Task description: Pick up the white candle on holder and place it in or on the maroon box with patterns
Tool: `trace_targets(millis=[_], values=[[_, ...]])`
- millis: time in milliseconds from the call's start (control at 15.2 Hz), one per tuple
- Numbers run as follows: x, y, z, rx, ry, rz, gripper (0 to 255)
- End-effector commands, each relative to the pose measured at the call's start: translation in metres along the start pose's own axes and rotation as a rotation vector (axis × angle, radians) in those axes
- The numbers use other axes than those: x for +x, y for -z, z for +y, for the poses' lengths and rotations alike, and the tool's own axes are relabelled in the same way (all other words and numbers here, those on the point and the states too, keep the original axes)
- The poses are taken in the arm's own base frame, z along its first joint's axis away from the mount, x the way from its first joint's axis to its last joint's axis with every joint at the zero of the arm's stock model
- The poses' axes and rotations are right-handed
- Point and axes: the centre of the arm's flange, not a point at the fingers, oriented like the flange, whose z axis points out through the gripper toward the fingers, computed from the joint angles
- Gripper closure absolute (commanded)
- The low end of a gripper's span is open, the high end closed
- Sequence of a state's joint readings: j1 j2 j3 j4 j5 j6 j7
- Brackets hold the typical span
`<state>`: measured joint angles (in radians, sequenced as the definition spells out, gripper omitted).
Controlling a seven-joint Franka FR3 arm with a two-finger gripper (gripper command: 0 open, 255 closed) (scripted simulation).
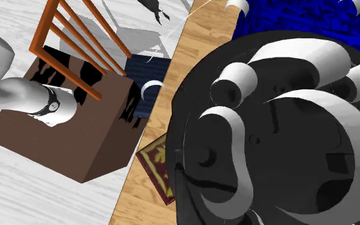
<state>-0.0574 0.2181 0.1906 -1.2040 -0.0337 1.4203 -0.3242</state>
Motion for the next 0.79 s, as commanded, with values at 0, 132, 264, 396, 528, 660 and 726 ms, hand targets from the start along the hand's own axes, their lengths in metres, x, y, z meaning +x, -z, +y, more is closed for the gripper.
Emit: trace_targets(millis=[0, 132, 264, 396, 528, 660, 726], values=[[-0.003, 0.001, 0.025, 0.000, 0.001, 0.000, 255], [-0.003, -0.010, 0.025, 0.000, 0.001, 0.000, 255], [-0.003, -0.020, 0.025, 0.000, 0.001, 0.000, 255], [-0.003, -0.031, 0.025, 0.000, 0.001, 0.000, 255], [-0.004, -0.041, 0.025, 0.000, 0.001, 0.000, 255], [-0.004, -0.052, 0.025, 0.000, 0.001, 0.000, 255], [-0.004, -0.057, 0.025, 0.000, 0.001, 0.000, 255]])
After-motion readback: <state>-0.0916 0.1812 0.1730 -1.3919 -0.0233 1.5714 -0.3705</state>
